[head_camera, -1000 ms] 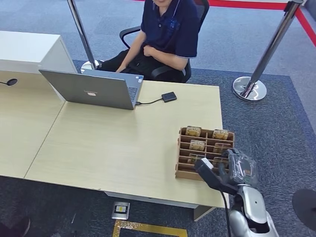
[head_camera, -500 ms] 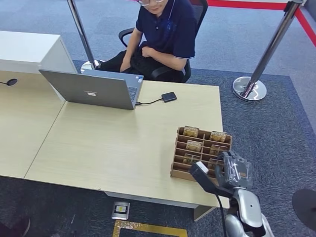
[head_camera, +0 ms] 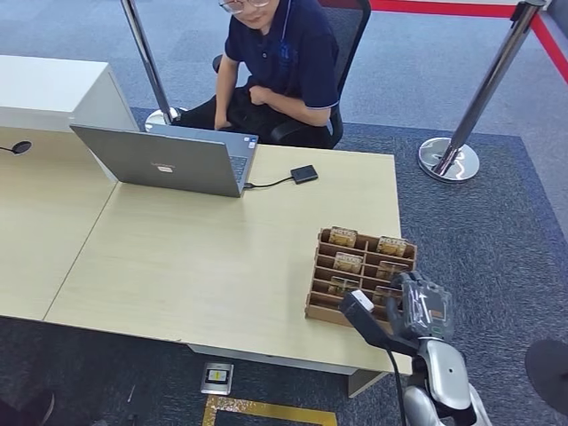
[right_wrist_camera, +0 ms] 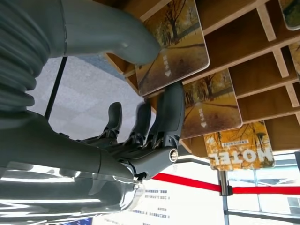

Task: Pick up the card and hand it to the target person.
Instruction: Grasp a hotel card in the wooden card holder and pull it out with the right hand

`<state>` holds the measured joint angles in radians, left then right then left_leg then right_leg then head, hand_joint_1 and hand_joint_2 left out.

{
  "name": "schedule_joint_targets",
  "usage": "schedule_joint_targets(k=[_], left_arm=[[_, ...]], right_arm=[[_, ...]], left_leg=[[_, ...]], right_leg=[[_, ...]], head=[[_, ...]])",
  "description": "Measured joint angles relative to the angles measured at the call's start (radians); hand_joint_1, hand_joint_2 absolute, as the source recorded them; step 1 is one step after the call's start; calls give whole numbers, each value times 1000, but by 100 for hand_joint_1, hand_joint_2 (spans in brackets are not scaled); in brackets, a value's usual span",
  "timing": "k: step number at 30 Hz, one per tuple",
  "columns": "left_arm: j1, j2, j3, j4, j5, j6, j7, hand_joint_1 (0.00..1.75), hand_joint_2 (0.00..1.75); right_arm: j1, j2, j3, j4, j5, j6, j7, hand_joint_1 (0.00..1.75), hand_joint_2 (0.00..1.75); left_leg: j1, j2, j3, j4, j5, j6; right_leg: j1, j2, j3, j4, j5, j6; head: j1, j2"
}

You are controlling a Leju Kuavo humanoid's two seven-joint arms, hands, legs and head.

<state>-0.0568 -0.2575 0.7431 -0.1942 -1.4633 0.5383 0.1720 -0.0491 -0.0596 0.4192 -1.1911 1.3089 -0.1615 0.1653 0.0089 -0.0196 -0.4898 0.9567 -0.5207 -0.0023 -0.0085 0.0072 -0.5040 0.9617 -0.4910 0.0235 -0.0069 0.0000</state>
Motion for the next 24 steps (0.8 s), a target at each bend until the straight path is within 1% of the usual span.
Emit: schedule_joint_targets(k=[7, 12, 24], left_arm=[[0, 0, 0, 0, -4, 0, 0, 0, 0], [0, 0, 0, 0, -6, -1, 0, 0, 0], [0, 0, 0, 0, -6, -1, 0, 0, 0]], right_arm=[[1, -1, 0, -31, 10, -7, 13, 87, 175], [0, -3, 0, -46, 12, -7, 12, 89, 175], [1, -3, 3, -47, 16, 5, 7, 89, 175]], left_leg=[[0, 0, 0, 0, 0, 0], [0, 0, 0, 0, 0, 0], [0, 0, 0, 0, 0, 0]], right_leg=[[0, 0, 0, 0, 0, 0], [0, 0, 0, 0, 0, 0], [0, 0, 0, 0, 0, 0]], head=[[0, 0], [0, 0], [0, 0]])
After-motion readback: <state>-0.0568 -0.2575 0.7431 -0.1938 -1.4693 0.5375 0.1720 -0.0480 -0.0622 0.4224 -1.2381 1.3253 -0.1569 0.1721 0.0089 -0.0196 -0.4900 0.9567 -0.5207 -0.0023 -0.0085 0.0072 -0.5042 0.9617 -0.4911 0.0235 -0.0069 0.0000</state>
